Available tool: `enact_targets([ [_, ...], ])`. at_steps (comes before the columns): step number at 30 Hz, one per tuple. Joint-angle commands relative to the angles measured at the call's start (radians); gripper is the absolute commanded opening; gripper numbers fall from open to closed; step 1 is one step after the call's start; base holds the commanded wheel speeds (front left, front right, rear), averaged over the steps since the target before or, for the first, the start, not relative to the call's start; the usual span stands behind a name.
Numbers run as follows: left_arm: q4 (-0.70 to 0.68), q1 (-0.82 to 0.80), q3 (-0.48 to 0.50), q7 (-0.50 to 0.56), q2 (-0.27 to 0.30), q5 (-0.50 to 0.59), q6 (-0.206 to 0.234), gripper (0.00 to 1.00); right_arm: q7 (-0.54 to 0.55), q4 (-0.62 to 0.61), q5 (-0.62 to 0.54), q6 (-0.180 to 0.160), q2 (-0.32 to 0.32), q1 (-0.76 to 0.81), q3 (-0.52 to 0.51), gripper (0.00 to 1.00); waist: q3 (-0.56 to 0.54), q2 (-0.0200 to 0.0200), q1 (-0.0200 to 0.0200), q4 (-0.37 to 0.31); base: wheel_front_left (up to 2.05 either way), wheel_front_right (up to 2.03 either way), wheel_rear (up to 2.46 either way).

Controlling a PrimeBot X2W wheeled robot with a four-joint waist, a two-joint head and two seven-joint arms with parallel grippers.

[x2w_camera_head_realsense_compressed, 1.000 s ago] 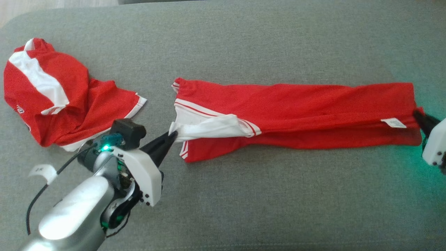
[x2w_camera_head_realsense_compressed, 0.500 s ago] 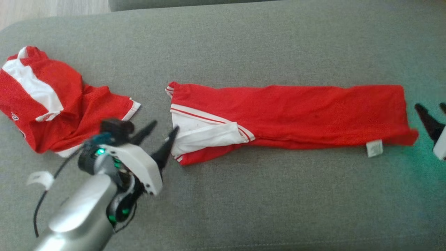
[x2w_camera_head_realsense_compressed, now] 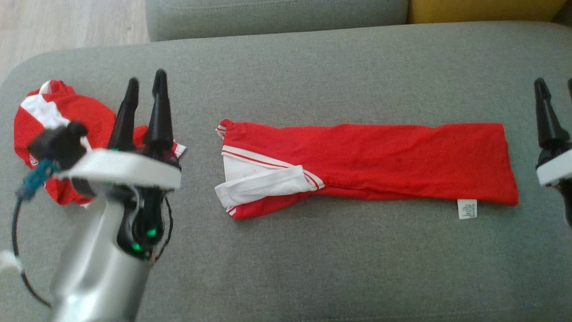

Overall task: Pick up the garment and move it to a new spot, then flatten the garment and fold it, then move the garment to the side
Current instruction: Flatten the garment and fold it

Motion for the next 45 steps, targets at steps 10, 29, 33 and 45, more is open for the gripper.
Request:
enact_targets([
  [10,0.004,0.180,0.149,-0.008,-0.120,0.232,-0.062,1.00,-0.028,-0.223,-0.376,-0.001,0.249,0.249,-0.338,1.00,-0.026,-0.0001,0.0001,-0.005,0.00,0.00,0.00],
  [29,0.034,0.190,0.178,-0.008,-0.152,0.304,-0.117,1.00,0.212,-0.069,-0.456,-0.001,0.420,0.195,-0.579,1.00,0.051,-0.0001,0.0001,0.018,0.00,0.00,0.00],
  [33,0.033,0.170,0.163,-0.008,-0.152,0.302,-0.113,1.00,0.275,-0.006,-0.484,-0.001,0.412,0.131,-0.638,1.00,0.093,-0.0001,0.0001,0.030,0.00,0.00,0.00],
  [45,0.039,0.122,0.160,-0.008,-0.152,0.298,-0.107,1.00,0.434,0.076,-0.534,-0.001,0.422,0.047,-0.732,1.00,0.162,-0.0001,0.0001,0.054,0.00,0.00,0.00],
])
